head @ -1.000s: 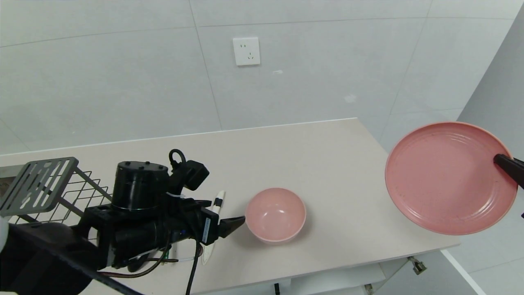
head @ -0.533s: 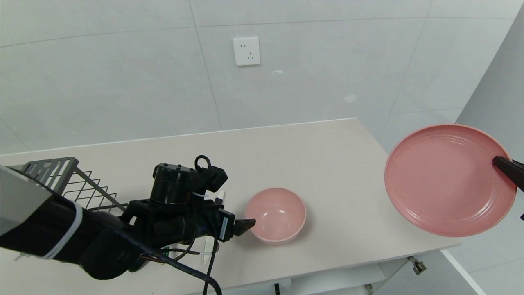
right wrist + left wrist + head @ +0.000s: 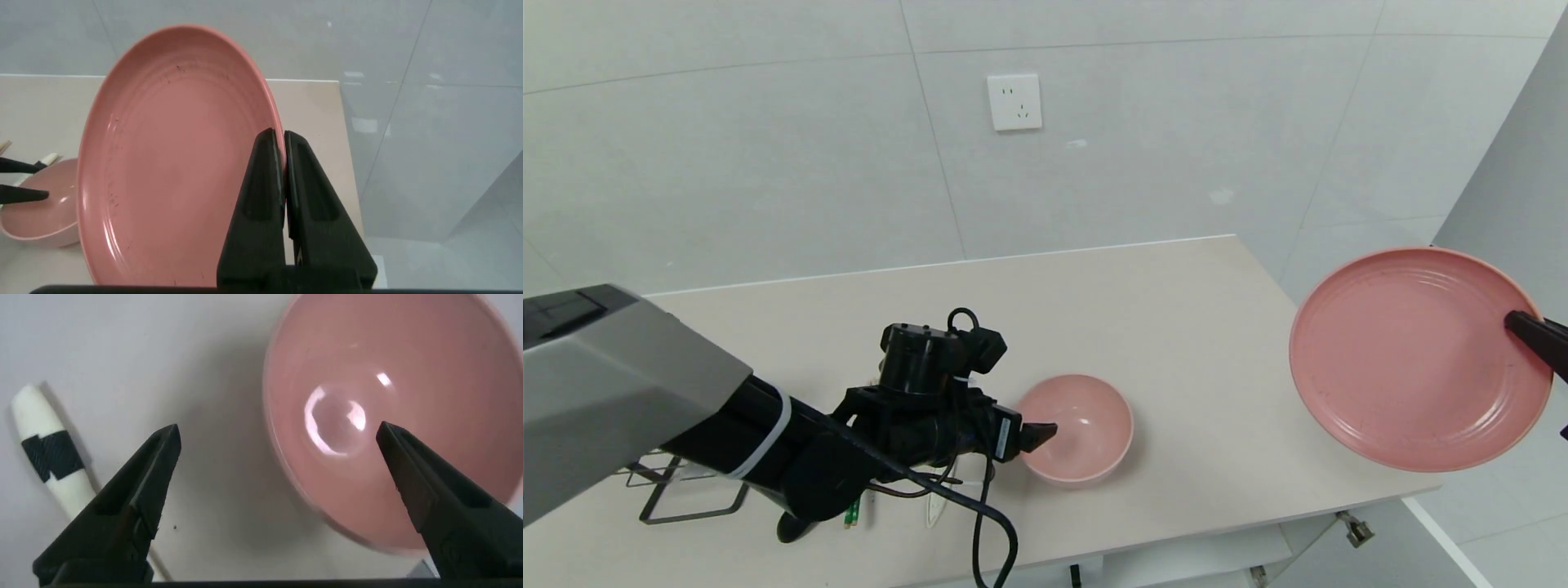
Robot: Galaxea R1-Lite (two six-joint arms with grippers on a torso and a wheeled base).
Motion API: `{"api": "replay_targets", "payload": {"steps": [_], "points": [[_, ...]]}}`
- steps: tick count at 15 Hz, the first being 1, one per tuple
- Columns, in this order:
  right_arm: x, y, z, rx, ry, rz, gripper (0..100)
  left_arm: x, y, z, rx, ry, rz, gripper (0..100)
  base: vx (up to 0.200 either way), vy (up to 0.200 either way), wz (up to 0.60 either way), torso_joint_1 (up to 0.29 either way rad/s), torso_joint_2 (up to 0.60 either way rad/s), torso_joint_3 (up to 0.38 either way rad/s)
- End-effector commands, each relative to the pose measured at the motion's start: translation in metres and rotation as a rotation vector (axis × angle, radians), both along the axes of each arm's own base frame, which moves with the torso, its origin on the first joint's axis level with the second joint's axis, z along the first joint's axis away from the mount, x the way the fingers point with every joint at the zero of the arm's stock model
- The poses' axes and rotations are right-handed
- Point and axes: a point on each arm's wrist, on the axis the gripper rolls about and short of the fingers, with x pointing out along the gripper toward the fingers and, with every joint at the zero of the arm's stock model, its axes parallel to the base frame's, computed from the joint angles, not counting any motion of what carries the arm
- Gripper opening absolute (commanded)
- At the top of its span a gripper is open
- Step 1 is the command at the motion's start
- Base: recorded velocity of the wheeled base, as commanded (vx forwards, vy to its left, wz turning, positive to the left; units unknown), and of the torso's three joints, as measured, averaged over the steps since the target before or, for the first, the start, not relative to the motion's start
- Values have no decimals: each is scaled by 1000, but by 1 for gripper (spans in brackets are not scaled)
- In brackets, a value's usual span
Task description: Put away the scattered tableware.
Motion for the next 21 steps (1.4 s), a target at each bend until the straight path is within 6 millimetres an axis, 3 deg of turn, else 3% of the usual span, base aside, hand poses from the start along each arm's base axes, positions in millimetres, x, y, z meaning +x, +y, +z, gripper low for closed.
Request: {"api": "replay_targets", "payload": {"steps": [1, 12, 13, 17, 21], "points": [[0, 0, 0, 0, 1, 1, 0, 8, -4, -11, 6, 21, 1, 100, 0, 0, 0, 0, 0, 0], [1, 0, 1, -2, -2, 2, 0, 8, -16, -21, 7, 36, -22, 100, 0, 0, 0, 0, 0, 0], [1, 0, 1, -2, -2, 0, 0, 7, -16, -22, 9, 40, -25, 0, 0, 0, 0, 0, 0, 0], [1, 0, 1, -2, -4, 2, 0, 5, -16, -14, -1, 21, -29, 0, 0, 0, 0, 0, 0, 0], [1, 0, 1, -3, -4, 0, 0, -2, -13, 32, -71, -128, -26, 0, 0, 0, 0, 0, 0, 0]]}}
